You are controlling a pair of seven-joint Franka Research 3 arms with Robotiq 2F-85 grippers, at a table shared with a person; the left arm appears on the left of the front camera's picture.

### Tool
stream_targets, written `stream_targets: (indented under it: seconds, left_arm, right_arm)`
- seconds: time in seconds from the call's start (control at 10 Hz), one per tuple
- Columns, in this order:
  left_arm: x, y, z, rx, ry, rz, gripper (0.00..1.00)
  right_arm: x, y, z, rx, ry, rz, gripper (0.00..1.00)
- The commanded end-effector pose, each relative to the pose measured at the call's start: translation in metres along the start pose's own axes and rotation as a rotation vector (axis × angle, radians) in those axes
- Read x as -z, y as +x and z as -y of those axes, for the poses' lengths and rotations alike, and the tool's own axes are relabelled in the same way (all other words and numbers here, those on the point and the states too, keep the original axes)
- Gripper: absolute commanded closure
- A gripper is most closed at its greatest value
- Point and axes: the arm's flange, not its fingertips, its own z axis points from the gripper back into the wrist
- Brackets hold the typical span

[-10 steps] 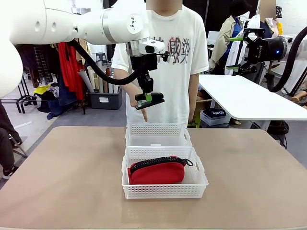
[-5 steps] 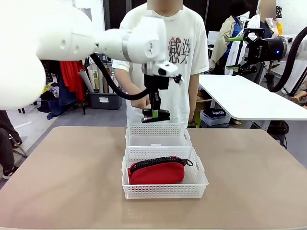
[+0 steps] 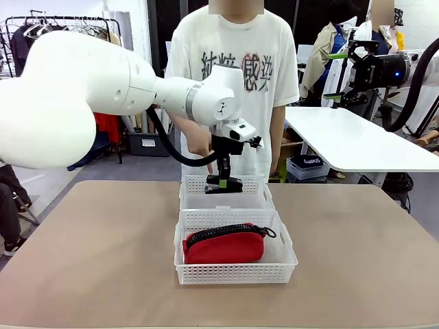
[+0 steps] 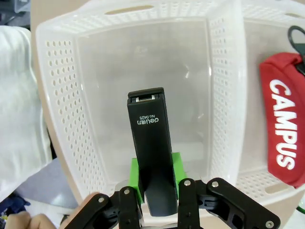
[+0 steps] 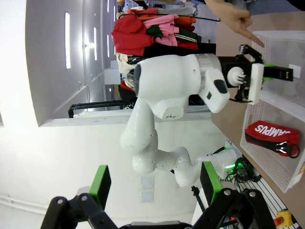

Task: Distribute items into two baskets.
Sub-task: Place the picked Stapler into the Organizing basket as instructed by the person.

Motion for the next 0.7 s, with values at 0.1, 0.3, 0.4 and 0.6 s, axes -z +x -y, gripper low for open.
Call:
stream_targets:
  seconds: [0.1,0.3,0.4,0.6]
  left_arm:
    - [0.015,0.005,-0.009,0.027,0.005,-0.01,1.0]
    - [0.029,0.008,-0.012,0.025,-0.012,-0.023,1.0]
    - [0.035,0.008,-0.012,0.022,-0.024,-0.031,1.0]
    - [0.047,0.008,-0.014,0.015,-0.047,-0.04,1.0]
  right_arm:
    - [0.0,0.0,-0.003,-0.004,-0.002,0.007,0.0]
    - [0.0,0.0,-0.003,-0.004,-0.002,0.007,0.0]
    - [0.0,0.0,-0.003,-0.004,-0.002,0.007,0.0]
    - [0.0,0.0,-0.003,-0.004,-0.002,0.007,0.0]
